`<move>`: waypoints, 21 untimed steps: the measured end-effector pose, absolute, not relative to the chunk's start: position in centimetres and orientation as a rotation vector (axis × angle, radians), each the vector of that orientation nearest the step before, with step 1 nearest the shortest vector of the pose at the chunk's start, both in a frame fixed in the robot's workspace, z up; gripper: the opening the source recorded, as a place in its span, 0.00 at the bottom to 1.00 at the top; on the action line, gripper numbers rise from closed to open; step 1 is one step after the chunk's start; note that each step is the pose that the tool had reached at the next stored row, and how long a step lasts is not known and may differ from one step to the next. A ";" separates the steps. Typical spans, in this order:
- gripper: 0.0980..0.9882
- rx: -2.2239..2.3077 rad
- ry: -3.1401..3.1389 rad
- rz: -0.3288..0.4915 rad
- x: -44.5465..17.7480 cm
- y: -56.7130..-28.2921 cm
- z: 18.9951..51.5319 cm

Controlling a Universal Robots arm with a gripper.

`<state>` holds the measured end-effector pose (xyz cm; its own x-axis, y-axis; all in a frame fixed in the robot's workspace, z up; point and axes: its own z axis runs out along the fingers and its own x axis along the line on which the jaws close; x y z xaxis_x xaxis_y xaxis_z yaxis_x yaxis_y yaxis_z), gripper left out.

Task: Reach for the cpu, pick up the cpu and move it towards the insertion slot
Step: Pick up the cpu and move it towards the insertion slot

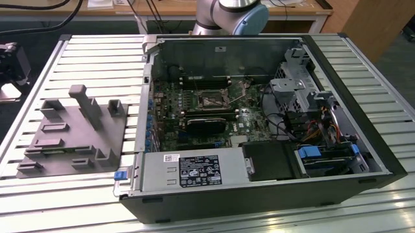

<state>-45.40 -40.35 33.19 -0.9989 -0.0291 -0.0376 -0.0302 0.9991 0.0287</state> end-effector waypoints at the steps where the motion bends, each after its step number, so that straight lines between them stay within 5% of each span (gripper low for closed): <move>1: 0.50 -0.046 3.103 0.045 -45.4 -40.4 33.4; 21: 0.50 -0.046 3.092 0.045 -45.4 -40.4 38.5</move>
<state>-45.40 -40.35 38.51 -0.9984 -0.0291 -0.0490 -0.0305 0.9991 0.0283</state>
